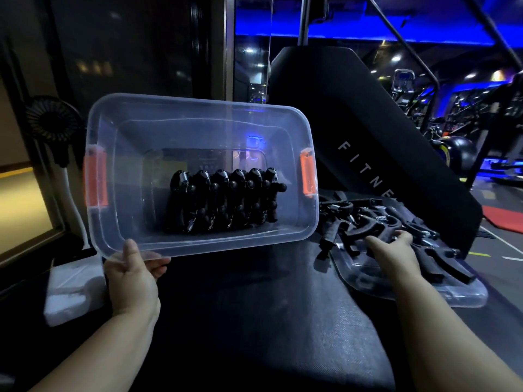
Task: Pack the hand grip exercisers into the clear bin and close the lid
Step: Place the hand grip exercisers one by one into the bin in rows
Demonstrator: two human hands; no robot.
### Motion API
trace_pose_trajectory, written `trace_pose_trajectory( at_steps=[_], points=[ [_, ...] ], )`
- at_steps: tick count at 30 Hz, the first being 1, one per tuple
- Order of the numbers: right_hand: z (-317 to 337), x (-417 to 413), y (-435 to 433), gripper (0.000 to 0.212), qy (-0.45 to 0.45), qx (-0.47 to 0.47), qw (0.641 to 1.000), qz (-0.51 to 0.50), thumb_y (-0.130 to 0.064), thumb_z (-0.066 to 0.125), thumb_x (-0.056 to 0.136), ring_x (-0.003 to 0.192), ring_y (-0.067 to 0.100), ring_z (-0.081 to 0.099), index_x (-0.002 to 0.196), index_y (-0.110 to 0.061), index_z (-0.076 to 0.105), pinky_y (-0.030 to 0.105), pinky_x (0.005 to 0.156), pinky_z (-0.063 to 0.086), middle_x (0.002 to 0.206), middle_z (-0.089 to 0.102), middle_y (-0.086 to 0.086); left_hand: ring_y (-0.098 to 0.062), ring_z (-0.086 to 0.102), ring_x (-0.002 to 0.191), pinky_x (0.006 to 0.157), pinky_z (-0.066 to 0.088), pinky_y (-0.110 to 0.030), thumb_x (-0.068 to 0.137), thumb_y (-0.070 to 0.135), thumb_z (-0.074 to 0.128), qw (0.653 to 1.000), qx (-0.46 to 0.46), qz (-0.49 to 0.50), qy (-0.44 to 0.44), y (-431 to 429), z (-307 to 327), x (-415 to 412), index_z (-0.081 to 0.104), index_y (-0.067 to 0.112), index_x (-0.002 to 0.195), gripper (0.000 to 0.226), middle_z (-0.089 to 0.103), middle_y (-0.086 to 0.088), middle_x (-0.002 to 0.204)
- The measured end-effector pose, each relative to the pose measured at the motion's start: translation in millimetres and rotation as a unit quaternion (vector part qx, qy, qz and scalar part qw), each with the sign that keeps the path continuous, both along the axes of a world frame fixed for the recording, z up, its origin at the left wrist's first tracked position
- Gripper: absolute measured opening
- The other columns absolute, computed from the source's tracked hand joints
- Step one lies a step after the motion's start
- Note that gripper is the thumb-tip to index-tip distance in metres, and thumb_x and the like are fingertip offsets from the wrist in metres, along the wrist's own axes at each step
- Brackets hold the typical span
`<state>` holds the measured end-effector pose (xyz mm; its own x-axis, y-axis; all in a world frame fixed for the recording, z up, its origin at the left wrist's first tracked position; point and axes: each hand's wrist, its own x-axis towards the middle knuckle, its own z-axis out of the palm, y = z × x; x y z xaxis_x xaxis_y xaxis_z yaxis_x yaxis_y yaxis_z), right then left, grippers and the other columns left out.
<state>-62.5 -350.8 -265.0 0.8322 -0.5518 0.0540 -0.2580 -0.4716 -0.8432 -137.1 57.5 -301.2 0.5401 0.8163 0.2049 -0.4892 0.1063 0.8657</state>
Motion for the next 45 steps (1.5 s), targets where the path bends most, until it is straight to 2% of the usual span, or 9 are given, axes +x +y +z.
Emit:
trace_pose_trajectory(
  at_steps=[6,11,19,23,29,32,35,38,45],
  points=[
    [-0.7,-1.8,7.5,0.083,0.038,-0.080,0.996,0.015,-0.066,0.059,0.074,0.106,0.035,0.057,0.136,-0.019,0.030,0.042,0.083,0.046,0.116,0.059,0.014,-0.005,0.062,0.043,0.040,0.046,-0.014,0.102,0.040,0.039,1.000,-0.008,0.019,-0.001,-3.5,3.8,-1.9,0.042,0.016,0.072,0.037,0.062,0.006,0.045],
    [-3.5,5.3,13.9,0.092,0.057,-0.158,0.986,-0.022,-0.075,0.056,0.073,0.124,0.041,0.040,0.141,-0.019,0.030,0.049,0.099,0.038,0.136,0.038,0.024,-0.005,0.062,0.043,0.040,0.045,-0.014,0.102,0.038,0.039,1.000,-0.002,0.025,-0.001,-4.9,5.1,-1.8,0.042,0.017,0.072,0.036,0.062,0.006,0.045],
    [-5.4,22.3,29.5,0.103,0.054,-0.183,0.981,-0.016,-0.088,0.052,0.060,0.135,0.041,0.030,0.145,-0.034,0.027,0.051,0.104,0.033,0.157,0.010,0.018,-0.006,0.062,0.043,0.040,0.046,-0.014,0.102,0.038,0.038,1.000,0.001,0.022,0.007,-3.2,3.4,-1.4,0.044,0.016,0.071,0.038,0.062,0.004,0.045],
    [-8.5,27.5,29.2,0.091,0.056,-0.206,0.977,-0.015,-0.062,0.072,0.067,0.130,0.044,0.037,0.141,-0.029,0.030,0.049,0.102,0.038,0.155,0.011,0.018,-0.006,0.062,0.043,0.040,0.046,-0.014,0.102,0.038,0.038,1.000,0.000,0.025,0.010,-2.6,3.4,-2.7,0.042,0.017,0.073,0.036,0.062,0.004,0.045],
    [-9.7,24.9,24.5,0.067,0.033,-0.189,0.981,0.012,-0.045,0.068,0.075,0.111,0.043,0.053,0.135,-0.028,0.043,0.042,0.094,0.045,0.146,0.023,0.013,-0.006,0.063,0.045,0.043,0.047,-0.017,0.102,0.040,0.038,0.999,0.005,0.024,0.022,-3.0,4.5,-3.9,0.042,0.018,0.073,0.036,0.063,0.005,0.046],
    [-8.1,17.6,24.0,0.069,0.039,-0.186,0.981,0.024,-0.047,0.071,0.073,0.103,0.040,0.057,0.135,-0.033,0.044,0.039,0.088,0.047,0.141,0.026,0.012,-0.005,0.062,0.044,0.045,0.046,-0.019,0.102,0.039,0.038,0.999,0.009,0.027,0.021,-3.0,4.8,-4.4,0.042,0.019,0.073,0.036,0.062,0.006,0.045],
    [-5.6,10.3,25.4,0.084,0.037,-0.194,0.980,0.038,-0.064,0.075,0.062,0.106,0.038,0.057,0.136,-0.042,0.042,0.039,0.088,0.048,0.142,0.026,0.010,-0.005,0.061,0.043,0.043,0.045,-0.016,0.102,0.039,0.037,0.999,0.008,0.025,0.019,-3.5,4.3,-3.8,0.042,0.020,0.074,0.035,0.061,0.006,0.045],
    [-3.7,6.7,28.1,0.091,0.049,-0.208,0.976,0.047,-0.081,0.065,0.057,0.112,0.037,0.054,0.136,-0.042,0.044,0.043,0.093,0.049,0.145,0.025,0.008,-0.005,0.062,0.044,0.044,0.046,-0.018,0.102,0.040,0.037,0.999,0.003,0.026,0.019,-4.3,3.5,-3.5,0.042,0.021,0.074,0.033,0.062,0.007,0.046],
    [-6.0,4.9,27.9,0.089,0.048,-0.239,0.968,0.052,-0.089,0.054,0.055,0.112,0.039,0.053,0.129,-0.041,0.048,0.041,0.093,0.048,0.140,0.034,0.011,-0.005,0.061,0.043,0.046,0.045,-0.021,0.101,0.041,0.038,1.000,0.006,0.025,0.016,-2.0,1.2,-0.2,0.045,0.020,0.073,0.036,0.062,0.006,0.046]
  ],
)
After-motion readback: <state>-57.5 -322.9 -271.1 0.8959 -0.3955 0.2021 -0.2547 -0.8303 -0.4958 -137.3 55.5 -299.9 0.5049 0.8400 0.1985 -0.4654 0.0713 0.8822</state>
